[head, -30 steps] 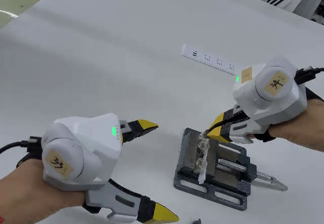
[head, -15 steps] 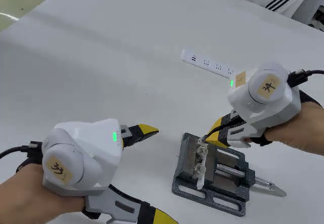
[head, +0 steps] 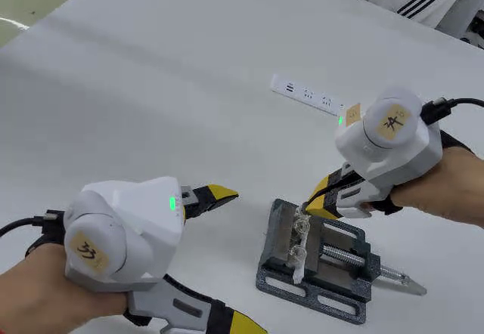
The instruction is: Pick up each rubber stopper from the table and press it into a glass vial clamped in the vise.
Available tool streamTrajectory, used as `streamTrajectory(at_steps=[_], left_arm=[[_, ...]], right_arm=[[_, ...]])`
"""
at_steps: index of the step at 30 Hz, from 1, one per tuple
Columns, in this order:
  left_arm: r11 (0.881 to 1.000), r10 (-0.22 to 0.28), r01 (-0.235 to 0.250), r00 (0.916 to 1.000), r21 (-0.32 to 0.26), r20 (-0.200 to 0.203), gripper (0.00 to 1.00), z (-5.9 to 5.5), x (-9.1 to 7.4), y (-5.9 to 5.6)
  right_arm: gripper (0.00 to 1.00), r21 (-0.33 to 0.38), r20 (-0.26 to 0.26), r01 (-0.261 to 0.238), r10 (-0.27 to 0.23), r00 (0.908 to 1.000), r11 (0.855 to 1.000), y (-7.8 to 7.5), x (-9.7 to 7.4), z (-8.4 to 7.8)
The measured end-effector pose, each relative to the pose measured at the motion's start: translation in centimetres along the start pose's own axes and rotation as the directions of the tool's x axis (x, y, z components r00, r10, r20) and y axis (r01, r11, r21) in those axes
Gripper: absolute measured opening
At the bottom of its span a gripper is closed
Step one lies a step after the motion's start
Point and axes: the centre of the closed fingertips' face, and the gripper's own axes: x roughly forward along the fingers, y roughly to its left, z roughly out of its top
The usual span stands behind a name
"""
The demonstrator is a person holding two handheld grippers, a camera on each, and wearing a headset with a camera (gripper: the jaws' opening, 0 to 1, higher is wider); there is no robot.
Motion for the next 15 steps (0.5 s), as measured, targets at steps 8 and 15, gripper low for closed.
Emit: streamTrajectory(at_steps=[8,15], left_arm=[[1.0,0.0,0.0,1.0,0.0,-0.001,0.94,-0.1,-0.05,0.03],[1.0,0.001,-0.001,1.0,0.0,0.002,0.94,-0.03,0.07,0.1]], right_arm=[[0.0,-0.017,-0.018,-0.002,0.002,0.9998,1.0,-0.04,0.12,0.02],[0.0,0.004,-0.023,-0.016,0.016,0.9996,1.0,-0.09,0.08,-0.07]])
